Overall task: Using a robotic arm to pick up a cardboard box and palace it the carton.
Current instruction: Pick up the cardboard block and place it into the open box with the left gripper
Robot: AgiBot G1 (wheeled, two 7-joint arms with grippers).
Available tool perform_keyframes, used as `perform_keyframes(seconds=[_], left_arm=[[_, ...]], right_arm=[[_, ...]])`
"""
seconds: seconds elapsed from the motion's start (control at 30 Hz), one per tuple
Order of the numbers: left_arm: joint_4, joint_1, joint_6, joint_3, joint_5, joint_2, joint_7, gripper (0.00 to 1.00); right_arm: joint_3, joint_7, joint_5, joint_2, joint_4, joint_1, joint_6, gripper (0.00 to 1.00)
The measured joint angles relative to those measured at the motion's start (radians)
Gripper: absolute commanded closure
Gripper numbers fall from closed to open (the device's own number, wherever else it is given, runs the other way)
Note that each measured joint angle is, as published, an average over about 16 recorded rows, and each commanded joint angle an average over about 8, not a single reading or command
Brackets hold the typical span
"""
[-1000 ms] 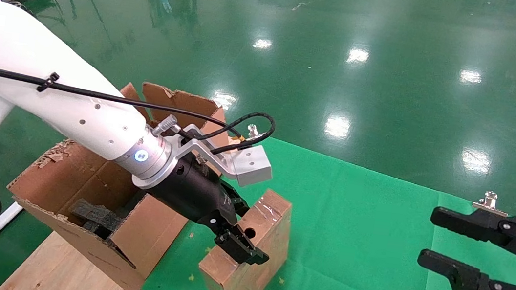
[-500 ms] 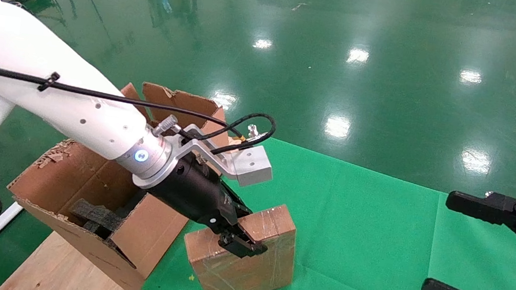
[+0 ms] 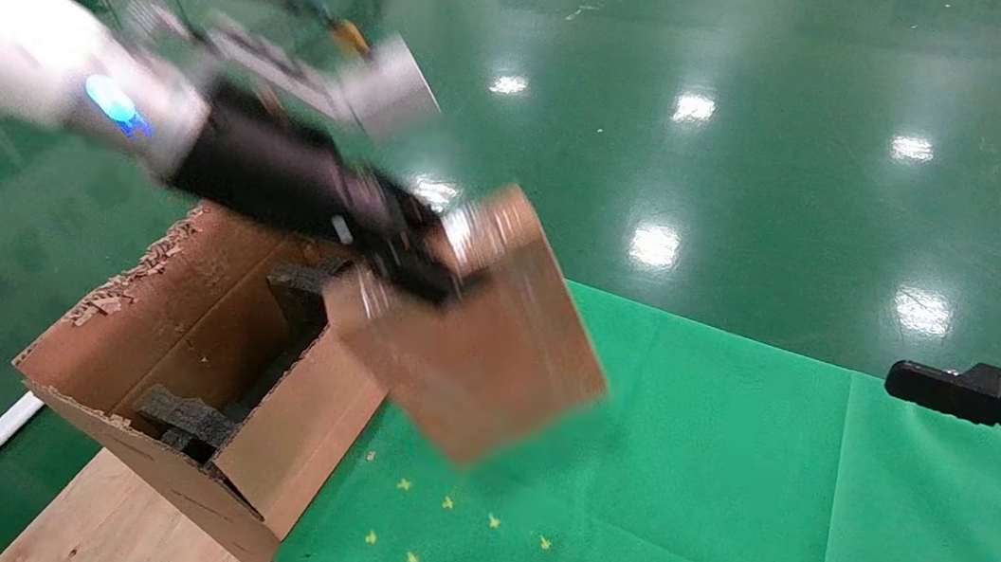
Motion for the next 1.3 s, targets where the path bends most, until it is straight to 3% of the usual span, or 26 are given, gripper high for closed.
perform_keyframes(seconds=[0.33, 0.53, 0.9, 1.3], left_arm=[[0.356, -0.233, 0.0, 0.011, 0.121, -0.082, 0.274, 1.0], [0.565, -0.303, -0.048, 0.064, 0.245, -0.097, 0.39, 1.0], [0.866, -0.236, -0.29, 0.107, 0.341, -0.041, 0.476, 1.0], [0.994, -0.122, -0.492, 0.093, 0.323, 0.023, 0.496, 1.0]], right_arm=[[0.0, 0.0, 0.0, 0.0, 0.0, 0.0, 0.0, 0.0], [0.0, 0.0, 0.0, 0.0, 0.0, 0.0, 0.0, 0.0], [0.0, 0.0, 0.0, 0.0, 0.0, 0.0, 0.0, 0.0], [-0.001, 0.0, 0.0, 0.0, 0.0, 0.0, 0.0, 0.0]])
